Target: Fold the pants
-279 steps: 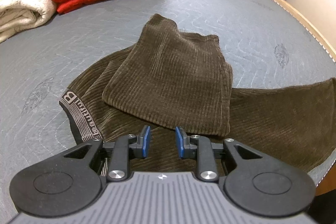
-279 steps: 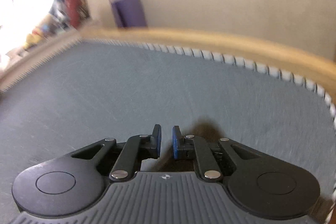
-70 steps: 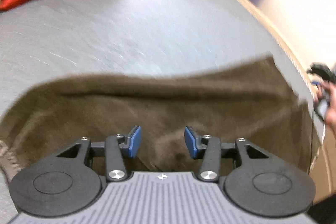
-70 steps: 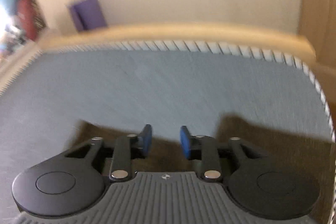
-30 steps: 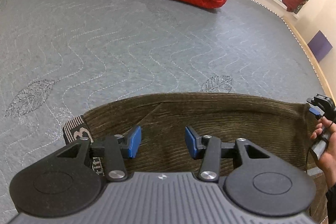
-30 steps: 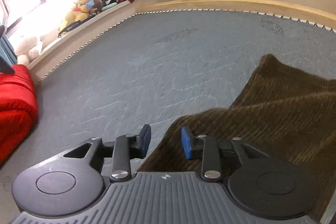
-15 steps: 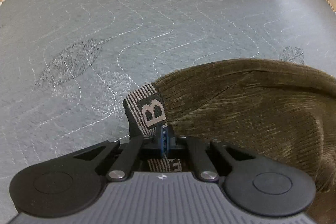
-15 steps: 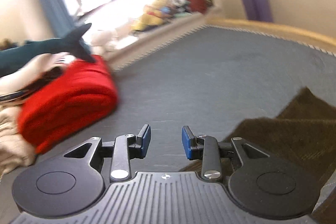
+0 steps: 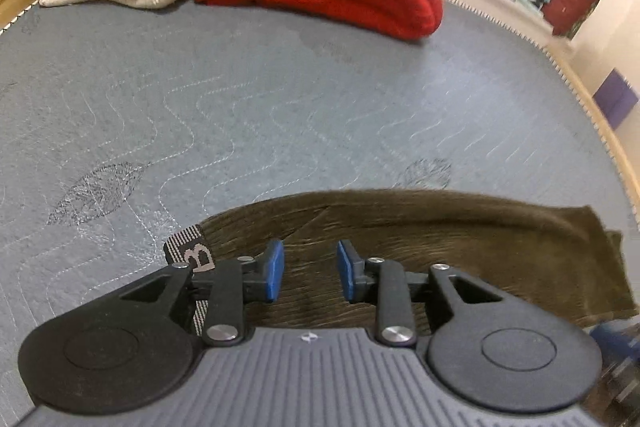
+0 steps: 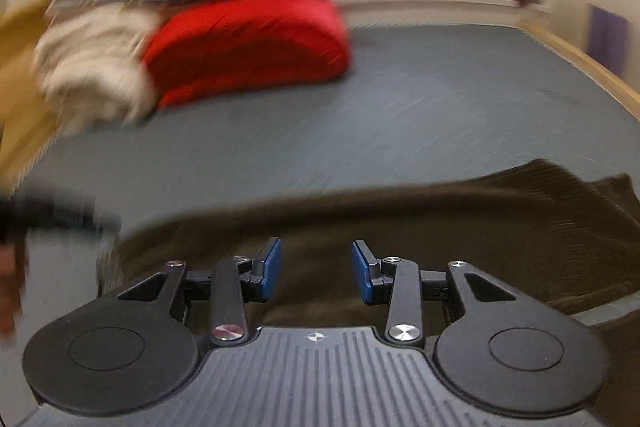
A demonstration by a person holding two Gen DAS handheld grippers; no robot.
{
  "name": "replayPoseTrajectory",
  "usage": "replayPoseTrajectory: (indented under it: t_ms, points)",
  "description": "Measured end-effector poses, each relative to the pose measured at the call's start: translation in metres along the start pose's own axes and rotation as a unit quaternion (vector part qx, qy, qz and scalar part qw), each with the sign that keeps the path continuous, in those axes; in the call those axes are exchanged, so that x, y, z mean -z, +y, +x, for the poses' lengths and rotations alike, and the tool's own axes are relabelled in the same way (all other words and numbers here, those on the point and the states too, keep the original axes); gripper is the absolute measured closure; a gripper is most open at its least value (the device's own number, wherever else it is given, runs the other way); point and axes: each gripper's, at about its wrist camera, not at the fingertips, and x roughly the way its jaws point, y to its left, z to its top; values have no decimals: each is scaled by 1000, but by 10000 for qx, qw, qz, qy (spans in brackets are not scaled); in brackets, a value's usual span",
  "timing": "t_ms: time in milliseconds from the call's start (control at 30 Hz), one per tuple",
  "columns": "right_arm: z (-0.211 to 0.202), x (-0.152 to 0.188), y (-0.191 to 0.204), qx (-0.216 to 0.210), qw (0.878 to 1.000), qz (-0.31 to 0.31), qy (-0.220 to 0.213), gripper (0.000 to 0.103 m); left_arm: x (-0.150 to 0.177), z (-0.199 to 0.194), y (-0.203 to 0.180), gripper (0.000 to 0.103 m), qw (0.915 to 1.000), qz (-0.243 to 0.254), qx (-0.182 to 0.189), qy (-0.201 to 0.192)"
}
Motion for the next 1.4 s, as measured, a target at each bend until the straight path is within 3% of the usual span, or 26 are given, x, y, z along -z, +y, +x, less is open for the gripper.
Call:
replayPoseTrajectory:
  t_ms: [133,300,433,533,600,700,867,967,1100,1200,1300,1400]
  points:
    - [-10,29,42,-312,9975,-618,137,63,-1,-21,0,69,9999,-39,54,-138]
    - [-31,59,81,-342,9852,-1660,-255,63,8,-37,2,68,9997,-36,173,-171]
    - [-28,62,79,-246,9861,-1643,-52,63,20,-45,7,68,9996,139,196,-163]
    - [-15,63,74,-520,9870,-1476,377,63,23,-46,21,68,9997,128,35,-197]
    - [-8,70,86,-912,9778,-1746,714,63,21,-42,32,68,9998,49,-82,-187]
    - [0,89,117,-1418,9548,-2320,1202,63,19,-37,48,68,9997,-76,-209,-133]
    - [14,147,165,-1500,9015,-3530,2003,68,15,-37,57,68,9997,-92,-176,-128]
    - [10,152,175,-1416,8971,-3768,1819,69,14,-38,59,68,9998,-69,-127,-130]
    - [2,134,173,-1598,9132,-3435,1501,68,14,-39,63,65,9998,-108,-117,-140]
    - [-4,132,179,-2030,9157,-3222,1284,60,16,-39,65,64,9998,-115,-127,-125]
    - [1,143,190,-2355,9015,-3285,1547,50,15,-39,66,64,9998,-134,-132,-119]
    - [5,163,203,-2284,8794,-3813,1707,49,14,-39,66,64,9997,-152,-124,-120]
